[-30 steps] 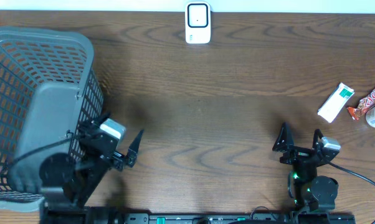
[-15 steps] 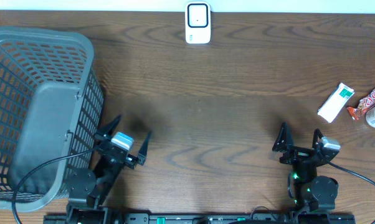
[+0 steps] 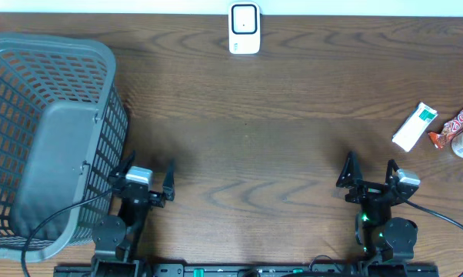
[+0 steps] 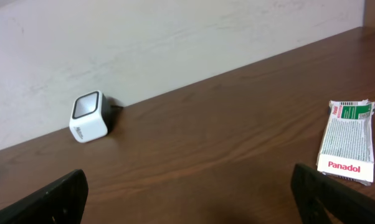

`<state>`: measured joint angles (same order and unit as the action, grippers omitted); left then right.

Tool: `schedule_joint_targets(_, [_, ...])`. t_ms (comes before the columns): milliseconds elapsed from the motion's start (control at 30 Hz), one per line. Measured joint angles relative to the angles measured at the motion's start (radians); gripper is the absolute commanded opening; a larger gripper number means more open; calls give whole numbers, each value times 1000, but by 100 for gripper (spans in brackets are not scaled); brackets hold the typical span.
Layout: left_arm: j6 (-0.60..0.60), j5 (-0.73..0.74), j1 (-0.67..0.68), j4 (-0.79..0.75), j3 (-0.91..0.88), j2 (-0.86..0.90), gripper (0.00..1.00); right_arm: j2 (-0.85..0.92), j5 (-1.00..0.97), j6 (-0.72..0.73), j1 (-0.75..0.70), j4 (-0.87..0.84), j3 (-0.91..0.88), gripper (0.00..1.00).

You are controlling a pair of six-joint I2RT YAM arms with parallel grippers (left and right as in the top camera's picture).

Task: Scan the item barcode

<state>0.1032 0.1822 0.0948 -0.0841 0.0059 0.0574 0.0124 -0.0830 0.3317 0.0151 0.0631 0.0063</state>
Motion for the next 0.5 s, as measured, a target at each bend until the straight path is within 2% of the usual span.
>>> schedule_joint_targets(233, [-35,-70,0,96,4,-27,87,0,0,0,0,0,0,99])
schedule_joint_targets(500, [-99,-130,-22,111,10,-47,87,0,0,0,0,0,0,99])
